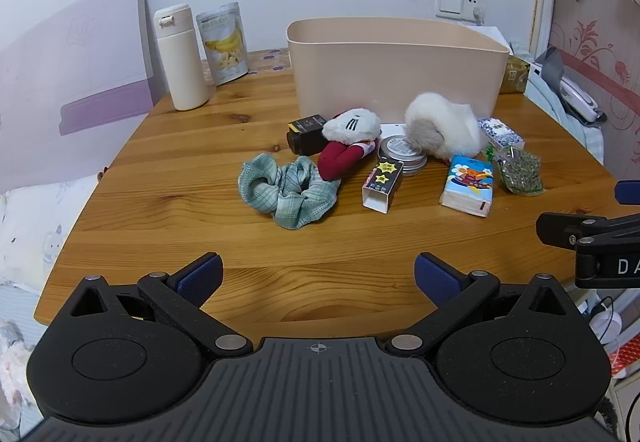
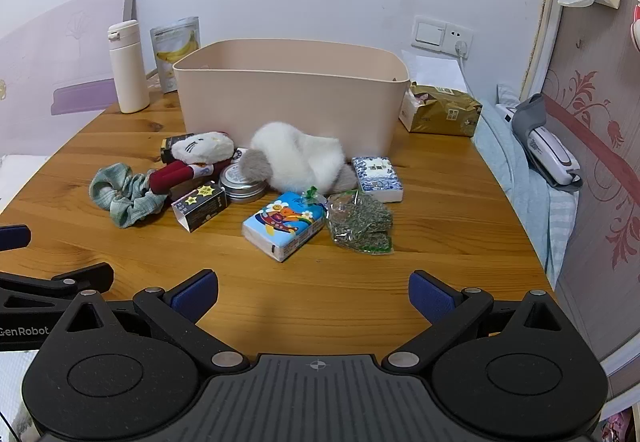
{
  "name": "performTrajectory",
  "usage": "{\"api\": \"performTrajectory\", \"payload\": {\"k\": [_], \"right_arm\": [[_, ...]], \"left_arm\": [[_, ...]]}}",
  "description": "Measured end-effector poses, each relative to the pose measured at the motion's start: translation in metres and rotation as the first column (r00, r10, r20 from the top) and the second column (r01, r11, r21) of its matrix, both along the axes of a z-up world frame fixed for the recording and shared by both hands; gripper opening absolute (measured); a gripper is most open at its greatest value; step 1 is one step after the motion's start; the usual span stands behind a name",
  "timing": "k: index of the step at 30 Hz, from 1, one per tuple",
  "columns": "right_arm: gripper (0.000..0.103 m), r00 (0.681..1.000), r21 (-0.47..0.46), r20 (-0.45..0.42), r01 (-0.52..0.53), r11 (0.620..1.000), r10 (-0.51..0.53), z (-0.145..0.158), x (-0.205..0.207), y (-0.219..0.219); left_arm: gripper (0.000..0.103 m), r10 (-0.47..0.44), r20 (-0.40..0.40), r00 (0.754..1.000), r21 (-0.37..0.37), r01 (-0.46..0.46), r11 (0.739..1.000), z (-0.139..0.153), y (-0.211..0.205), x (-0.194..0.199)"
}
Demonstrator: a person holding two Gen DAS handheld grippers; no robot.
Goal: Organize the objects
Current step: 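Move both tools toward the scattered items on the table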
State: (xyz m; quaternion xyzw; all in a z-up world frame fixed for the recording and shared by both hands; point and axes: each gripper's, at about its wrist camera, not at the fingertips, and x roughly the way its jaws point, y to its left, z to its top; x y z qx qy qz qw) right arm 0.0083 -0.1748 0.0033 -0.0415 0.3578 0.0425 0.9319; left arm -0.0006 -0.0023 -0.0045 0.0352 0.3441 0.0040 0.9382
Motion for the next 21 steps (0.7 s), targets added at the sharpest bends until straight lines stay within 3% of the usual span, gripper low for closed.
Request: {"api": "performTrajectory", "payload": {"k": [21], "right_arm": [[0.103, 1.0, -0.013, -0.005, -0.013, 1.0, 0.013, -0.001, 0.0088, 0.0019]], "left_arm": [[0.103, -0.007, -0.017, 1.0, -0.007, 0.007, 1.0, -0.0005, 0.002, 0.0092]]}}
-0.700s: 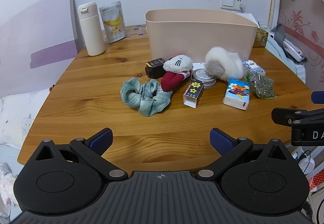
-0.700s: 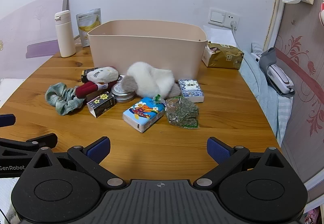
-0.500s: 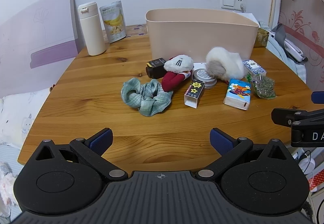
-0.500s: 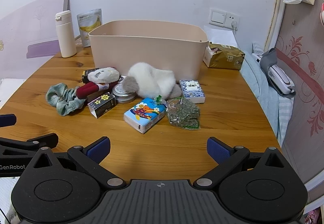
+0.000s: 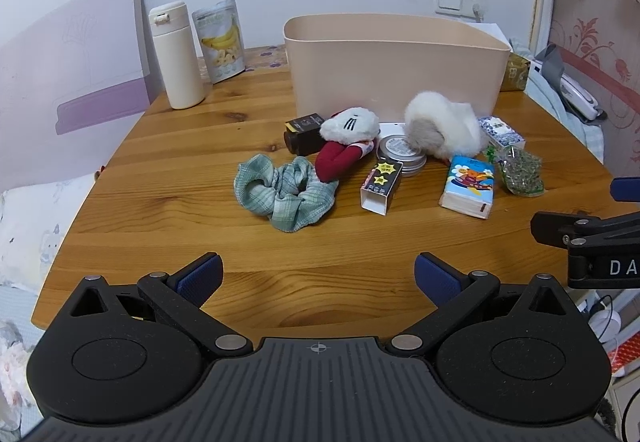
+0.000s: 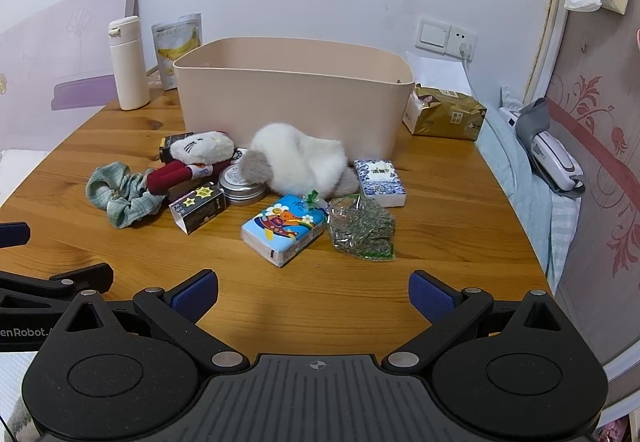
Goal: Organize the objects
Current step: 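Move both tools toward the scattered items on the table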
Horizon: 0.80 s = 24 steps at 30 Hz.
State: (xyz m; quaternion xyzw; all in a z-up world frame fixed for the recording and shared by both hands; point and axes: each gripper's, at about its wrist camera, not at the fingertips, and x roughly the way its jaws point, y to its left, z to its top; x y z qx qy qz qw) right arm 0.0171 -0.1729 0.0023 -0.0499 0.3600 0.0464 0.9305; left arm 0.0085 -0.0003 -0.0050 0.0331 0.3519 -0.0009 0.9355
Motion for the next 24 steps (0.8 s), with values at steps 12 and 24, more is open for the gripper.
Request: {"api": "performTrajectory", "payload": {"k": [12, 24], "right_arm": [[0.103, 1.0, -0.004, -0.002, 0.011, 1.0, -0.011, -0.001, 0.007, -0.003], [0.103, 1.0, 0.002, -0.002, 0.019, 1.0, -0.019, -0.005, 0.01, -0.008]], "left_arm": [[0.103, 0.0, 0.003, 1.0, -0.004, 0.0, 1.0, 0.001, 0.003, 0.005], [0.103, 0.002, 0.006, 1.0, 0.003, -0.002, 1.0, -0.001, 0.003, 0.014]]}}
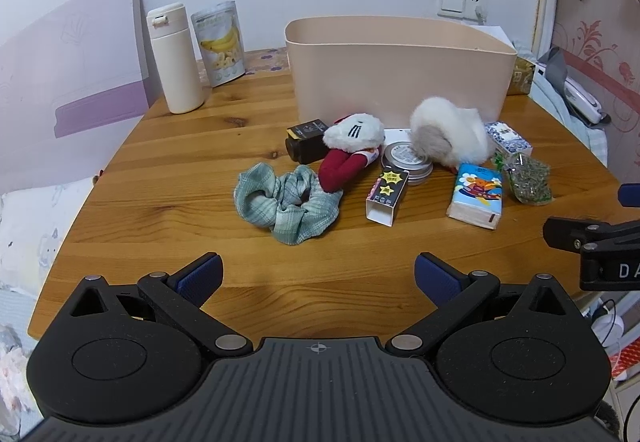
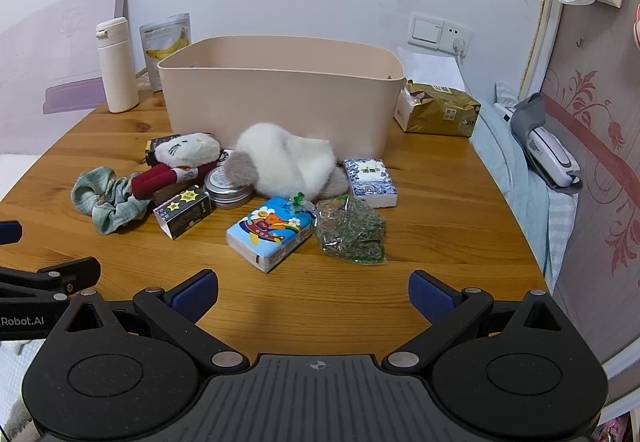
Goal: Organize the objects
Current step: 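Move both tools toward the scattered items on the table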
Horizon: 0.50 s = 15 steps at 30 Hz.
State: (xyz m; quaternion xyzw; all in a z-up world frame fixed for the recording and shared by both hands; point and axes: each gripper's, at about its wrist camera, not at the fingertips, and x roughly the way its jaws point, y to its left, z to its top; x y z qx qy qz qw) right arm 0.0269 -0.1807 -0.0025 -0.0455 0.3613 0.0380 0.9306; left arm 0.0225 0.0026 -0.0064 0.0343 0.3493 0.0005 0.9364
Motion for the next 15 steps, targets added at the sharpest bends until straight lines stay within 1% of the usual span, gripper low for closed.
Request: {"api": "performTrajectory", "payload": {"k": [3, 12, 15], "right_arm": [[0.103, 1.0, -0.01, 0.0, -0.003, 1.0, 0.003, -0.002, 0.001, 0.0], [0.103, 1.0, 0.01, -0.027, -0.005, 1.0, 0.005, -0.01, 0.011, -0.006], [0.099, 0.999, 0.014, -0.041, -0.005, 1.0, 0.006, -0.012, 0.017, -0.008]], "left_arm": [[0.103, 0.002, -0.003, 1.0, -0.004, -0.002, 1.0, -0.002, 0.001, 0.003], [0.103, 0.03, 0.001, 1.0, 0.005, -0.03, 1.0, -0.007, 0.008, 0.019], [0.103, 0.034, -0.004, 0.999, 0.015, -0.034, 0.999, -0.01, 0.01, 0.027]]}}
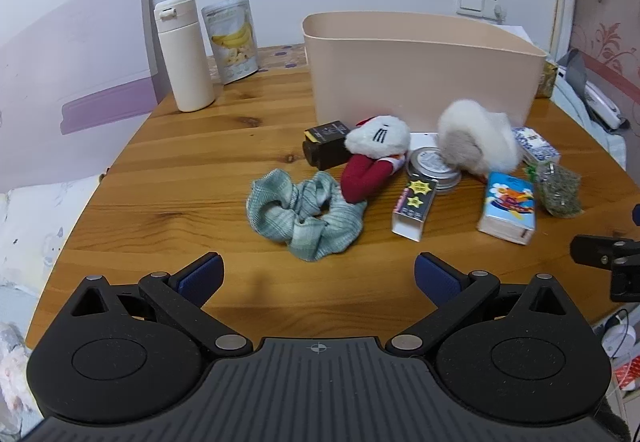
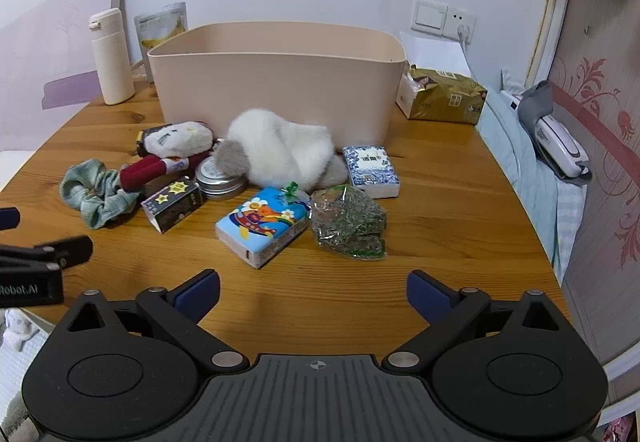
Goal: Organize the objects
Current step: 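Move both tools toward the scattered items on the table, then grasp the herb bag with the right tool while the left tool grasps the green scrunchie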
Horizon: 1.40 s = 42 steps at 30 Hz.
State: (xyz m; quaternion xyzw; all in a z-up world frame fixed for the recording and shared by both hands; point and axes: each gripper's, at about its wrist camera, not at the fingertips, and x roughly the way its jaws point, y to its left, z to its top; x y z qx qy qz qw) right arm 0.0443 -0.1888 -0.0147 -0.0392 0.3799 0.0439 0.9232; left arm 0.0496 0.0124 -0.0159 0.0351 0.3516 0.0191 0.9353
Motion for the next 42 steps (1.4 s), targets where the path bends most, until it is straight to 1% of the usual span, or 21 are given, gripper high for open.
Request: {"api": "performTrajectory", "payload": {"k": [2, 6, 13, 16, 20, 26, 28, 30, 34, 36, 37, 38, 39, 40, 41, 42], "right_arm": [[0.097, 1.0, 0.002, -0.01, 0.002, 1.0, -0.002, -0.002, 0.005, -0.002], [0.096, 1.0, 0.021, -0.019, 0.001, 1.0, -0.001, -0.007, 0.013, -0.006], [0.096, 1.0, 0.007, -0.022, 0.006, 1.0, -0.005, -0.017, 0.027, -0.012], [0.096, 1.0, -0.008, -0.024, 0.012, 1.0, -0.012, -0.022, 0.035, -0.017], [0.088, 0.999, 0.004, -0.036, 0.012, 1.0, -0.011, -0.026, 0.046, -0.022], [0.087, 0.997, -0.007, -0.075, -0.005, 1.0, 0.004, -0.036, 0.064, -0.023], [0.085, 0.996, 0.001, -0.087, -0.015, 1.0, 0.015, -0.039, 0.07, -0.023], [0.085, 0.995, 0.015, -0.1, -0.025, 1.0, 0.026, -0.041, 0.076, -0.023], [0.085, 0.995, 0.01, -0.095, -0.027, 1.0, 0.027, -0.042, 0.085, -0.021], [0.083, 0.996, 0.01, -0.087, -0.018, 1.0, 0.019, -0.042, 0.089, -0.022], [0.081, 0.996, 0.02, -0.085, -0.014, 1.0, 0.016, -0.043, 0.092, -0.023], [0.074, 0.997, 0.032, -0.079, -0.012, 0.999, 0.014, -0.043, 0.093, -0.025], [0.071, 0.997, 0.032, -0.071, -0.011, 0.999, 0.013, -0.042, 0.094, -0.025], [0.063, 0.997, 0.035, -0.068, -0.016, 0.999, 0.018, -0.042, 0.094, -0.024], [0.06, 0.998, 0.035, -0.066, -0.019, 0.999, 0.021, -0.041, 0.095, -0.024], [0.06, 0.998, 0.032, -0.065, -0.021, 0.999, 0.023, -0.04, 0.095, -0.022]], "left_arm": [[0.103, 0.001, 0.0, 1.0, 0.015, -0.001, 1.0, -0.002, 0.0, 0.005], [0.103, -0.001, -0.01, 1.0, 0.031, 0.001, 1.0, -0.006, 0.002, 0.015], [0.103, -0.011, -0.026, 1.0, 0.055, 0.013, 0.998, -0.016, 0.005, 0.034], [0.103, -0.013, -0.039, 0.999, 0.055, 0.015, 0.998, -0.02, 0.009, 0.043], [0.103, -0.018, -0.059, 0.998, 0.044, 0.021, 0.999, -0.024, 0.014, 0.056], [0.103, -0.058, -0.078, 0.995, 0.042, 0.061, 0.997, -0.027, 0.015, 0.071], [0.099, -0.064, -0.083, 0.995, 0.046, 0.068, 0.997, -0.028, 0.015, 0.075], [0.088, -0.069, -0.097, 0.993, 0.038, 0.073, 0.997, -0.029, 0.016, 0.078], [0.082, -0.079, -0.116, 0.99, -0.007, 0.079, 0.997, -0.028, 0.022, 0.086], [0.075, -0.086, -0.12, 0.989, -0.022, 0.084, 0.996, -0.027, 0.023, 0.088], [0.073, -0.09, -0.12, 0.989, -0.025, 0.088, 0.996, -0.027, 0.023, 0.089], [0.066, -0.095, -0.119, 0.988, -0.027, 0.093, 0.995, -0.026, 0.023, 0.09], [0.06, -0.1, -0.118, 0.988, -0.027, 0.098, 0.995, -0.026, 0.023, 0.09], [0.056, -0.104, -0.117, 0.988, -0.028, 0.102, 0.994, -0.025, 0.022, 0.09], [0.051, -0.108, -0.117, 0.987, -0.027, 0.105, 0.994, -0.024, 0.022, 0.089], [0.045, -0.111, -0.115, 0.987, -0.023, 0.109, 0.994, -0.024, 0.021, 0.088]]}}
